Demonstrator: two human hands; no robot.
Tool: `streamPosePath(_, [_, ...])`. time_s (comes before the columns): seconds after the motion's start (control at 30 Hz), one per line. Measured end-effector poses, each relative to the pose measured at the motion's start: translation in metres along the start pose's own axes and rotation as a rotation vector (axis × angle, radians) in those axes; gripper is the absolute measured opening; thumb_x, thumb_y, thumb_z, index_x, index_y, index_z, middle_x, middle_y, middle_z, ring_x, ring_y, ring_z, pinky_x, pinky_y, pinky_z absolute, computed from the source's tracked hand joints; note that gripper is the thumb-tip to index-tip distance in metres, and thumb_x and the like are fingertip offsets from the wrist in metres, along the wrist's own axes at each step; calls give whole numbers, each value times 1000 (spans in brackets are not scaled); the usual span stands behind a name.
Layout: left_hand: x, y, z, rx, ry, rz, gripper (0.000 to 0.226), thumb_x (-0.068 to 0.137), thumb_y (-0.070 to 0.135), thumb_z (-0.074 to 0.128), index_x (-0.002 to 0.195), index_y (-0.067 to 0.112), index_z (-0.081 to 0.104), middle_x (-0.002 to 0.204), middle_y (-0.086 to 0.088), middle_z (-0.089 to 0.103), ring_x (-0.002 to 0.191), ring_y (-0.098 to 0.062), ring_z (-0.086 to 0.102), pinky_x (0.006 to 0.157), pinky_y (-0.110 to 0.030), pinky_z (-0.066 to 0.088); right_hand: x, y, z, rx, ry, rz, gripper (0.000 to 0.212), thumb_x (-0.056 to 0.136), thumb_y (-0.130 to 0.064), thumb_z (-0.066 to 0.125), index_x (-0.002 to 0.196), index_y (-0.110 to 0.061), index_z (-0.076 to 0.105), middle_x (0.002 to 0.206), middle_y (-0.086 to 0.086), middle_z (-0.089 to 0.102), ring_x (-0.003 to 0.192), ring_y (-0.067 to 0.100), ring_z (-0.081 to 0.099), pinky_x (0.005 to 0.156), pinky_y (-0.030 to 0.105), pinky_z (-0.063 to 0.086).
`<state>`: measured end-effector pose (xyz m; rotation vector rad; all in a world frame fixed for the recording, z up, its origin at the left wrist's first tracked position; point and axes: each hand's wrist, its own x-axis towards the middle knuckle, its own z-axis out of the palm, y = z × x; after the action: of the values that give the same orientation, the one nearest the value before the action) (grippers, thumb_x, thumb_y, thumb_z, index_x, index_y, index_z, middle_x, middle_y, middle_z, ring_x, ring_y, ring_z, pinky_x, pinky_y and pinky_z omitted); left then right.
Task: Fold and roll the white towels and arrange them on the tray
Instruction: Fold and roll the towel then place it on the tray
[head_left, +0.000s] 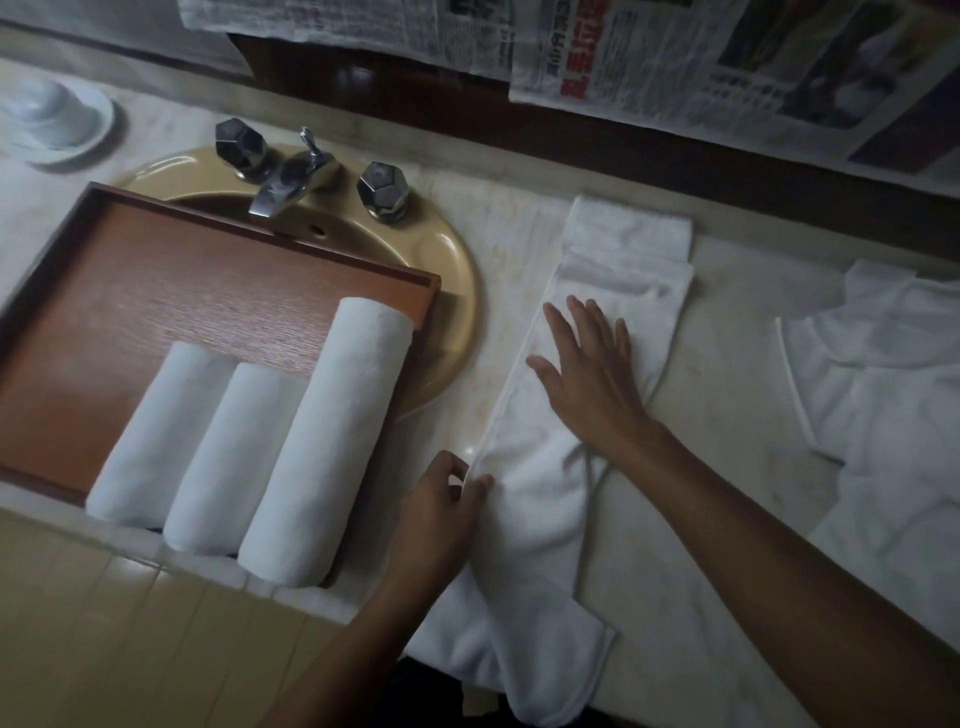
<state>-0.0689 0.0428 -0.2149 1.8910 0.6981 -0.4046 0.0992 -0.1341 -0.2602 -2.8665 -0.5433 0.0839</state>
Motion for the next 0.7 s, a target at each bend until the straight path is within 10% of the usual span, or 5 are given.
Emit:
streamPosePath(0.13, [0, 2, -3, 180, -20, -12, 13, 96, 34, 65, 99, 23, 59, 91, 10, 65, 83, -11, 64, 76, -45, 59, -26, -14, 10, -57, -287, 18, 80, 99, -70, 17, 164, -27, 4, 172, 4, -11, 158, 25, -11, 122, 63, -2])
streamPosePath(0.33, [-20, -4, -9, -17, -602, -257, 27, 83, 20, 70, 104, 2, 72, 100, -19, 74, 83, -26, 66, 74, -37, 54, -14, -9, 5, -85, -397, 25, 88, 90, -78, 7, 163, -32, -12, 168, -2, -28, 156, 22, -22, 123, 63, -3])
streamPosePath(0.57, [-43, -36, -6, -291, -450, -234, 50, 60, 6, 59, 108, 12, 68, 100, -13, 74, 93, -32, 71, 73, -43, 60, -8, -6, 2, -100, -392, 43, 84, 97, -76, 20, 163, -34, -7, 170, -3, -23, 157, 21, -17, 123, 62, 0])
streamPosePath(0.7, [-56, -63, -7, -295, -281, -287, 8, 90, 19, 60, 94, 14, 56, 88, -16, 64, 74, -30, 64, 57, -36, 51, -6, -7, -1, -90, -418, 50, 83, 97, -76, 21, 163, -35, -8, 169, -4, -25, 157, 19, -18, 123, 60, -2])
